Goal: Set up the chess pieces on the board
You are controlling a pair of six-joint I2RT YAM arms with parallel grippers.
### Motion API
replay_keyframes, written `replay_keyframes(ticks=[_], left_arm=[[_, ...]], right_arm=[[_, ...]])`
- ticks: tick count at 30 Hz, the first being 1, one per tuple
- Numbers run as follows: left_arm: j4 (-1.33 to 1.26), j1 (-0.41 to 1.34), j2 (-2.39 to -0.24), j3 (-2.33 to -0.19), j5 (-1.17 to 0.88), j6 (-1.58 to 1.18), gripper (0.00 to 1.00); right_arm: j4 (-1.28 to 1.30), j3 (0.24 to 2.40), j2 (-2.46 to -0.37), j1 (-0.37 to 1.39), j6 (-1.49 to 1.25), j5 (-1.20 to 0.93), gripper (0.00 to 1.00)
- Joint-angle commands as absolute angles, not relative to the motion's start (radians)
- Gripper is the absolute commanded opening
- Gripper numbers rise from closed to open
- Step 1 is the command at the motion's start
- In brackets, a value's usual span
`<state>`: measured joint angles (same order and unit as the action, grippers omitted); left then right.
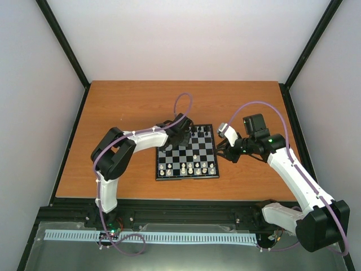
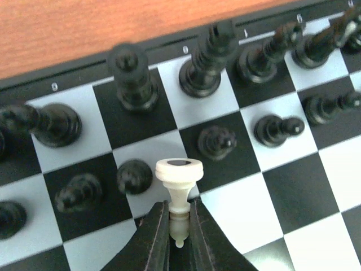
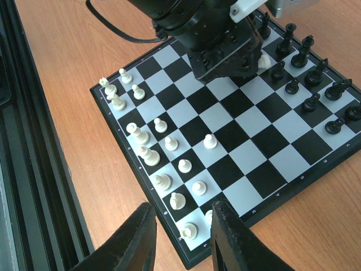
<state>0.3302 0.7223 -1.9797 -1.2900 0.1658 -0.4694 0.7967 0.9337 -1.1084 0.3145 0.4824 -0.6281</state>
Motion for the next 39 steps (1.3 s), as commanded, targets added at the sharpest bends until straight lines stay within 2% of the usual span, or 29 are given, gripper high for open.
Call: replay_keyframes(ticks=[1,16,18,22,26,29,39], left_arm=[[0.377,0.745,-1.930,-1.244,0.162,-0.509,0.12],[0.379,0.773,-1.896,-1.169,-0.098,-0.225,0.12],[0.382,0.774,-1.875,-1.152,-0.177,-0.170,0.13],[0.403,0.775,-1.855,-1.121,-0.184,-0.101,0.14],[0.418,0.775,-1.863,-1.121,-0.151,-0.079,0.17],[0.398,0.775,-1.862,-1.116,-0.153,-0.084,0.26],[0.324,0.775,-1.824,-1.080,-0.212,-0.097,0.34]], right_arm=[[0.799,0.925,-1.109,0.309,0.493,-0.637,0.29],[0.803,0.930,-1.113,0.310,0.511,-0.621,0.28],[0.806,0.939,-1.114,0.310,0.542,-0.601,0.28],[0.811,0.959,-1.140,0.310,0.705,-0.596,0.32],[0.800,0.990,-1.249,0.309,0.862,-0.543,0.35],[0.781,1.029,-1.348,0.309,0.934,-0.524,0.36],[0.753,1.158,-1.568,0.311,1.047,-0.667,0.37]])
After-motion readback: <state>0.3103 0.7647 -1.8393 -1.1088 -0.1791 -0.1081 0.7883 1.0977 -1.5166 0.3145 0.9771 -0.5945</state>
